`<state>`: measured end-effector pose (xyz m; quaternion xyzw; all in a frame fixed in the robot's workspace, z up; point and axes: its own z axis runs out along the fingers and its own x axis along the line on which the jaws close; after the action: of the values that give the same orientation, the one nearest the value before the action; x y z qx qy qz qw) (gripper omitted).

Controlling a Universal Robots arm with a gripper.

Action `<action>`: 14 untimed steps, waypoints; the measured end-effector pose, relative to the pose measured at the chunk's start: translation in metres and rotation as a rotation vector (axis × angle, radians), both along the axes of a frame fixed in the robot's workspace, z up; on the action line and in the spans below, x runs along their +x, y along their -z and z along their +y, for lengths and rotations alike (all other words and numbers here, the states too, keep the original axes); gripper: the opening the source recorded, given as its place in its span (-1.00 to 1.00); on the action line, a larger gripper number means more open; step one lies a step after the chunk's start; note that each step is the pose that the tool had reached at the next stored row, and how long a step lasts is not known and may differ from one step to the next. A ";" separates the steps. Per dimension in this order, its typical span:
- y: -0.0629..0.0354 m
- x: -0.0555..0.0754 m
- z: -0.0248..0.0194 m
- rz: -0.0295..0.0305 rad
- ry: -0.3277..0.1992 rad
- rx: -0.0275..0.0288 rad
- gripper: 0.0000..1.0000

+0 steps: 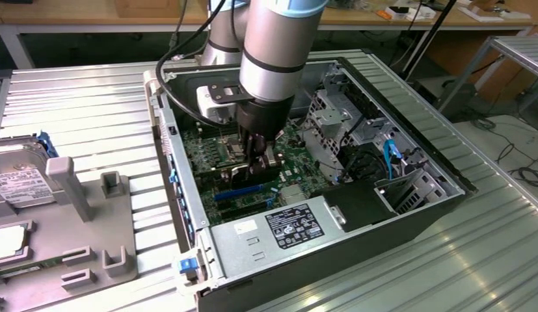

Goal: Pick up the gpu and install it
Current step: 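Insert the gpu into the slot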

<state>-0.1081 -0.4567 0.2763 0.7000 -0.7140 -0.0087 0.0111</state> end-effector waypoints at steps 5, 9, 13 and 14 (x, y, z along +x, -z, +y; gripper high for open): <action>0.0031 0.000 -0.0001 -0.0022 0.000 -0.0001 -0.47; 0.0054 0.000 -0.0001 -0.0046 0.000 0.0001 -0.47; 0.0064 -0.001 0.0000 -0.0052 0.000 0.0003 -0.47; 0.0067 -0.002 0.0000 -0.0054 0.000 0.0004 -0.47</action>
<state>-0.1099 -0.4568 0.2696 0.7001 -0.7140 -0.0070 0.0090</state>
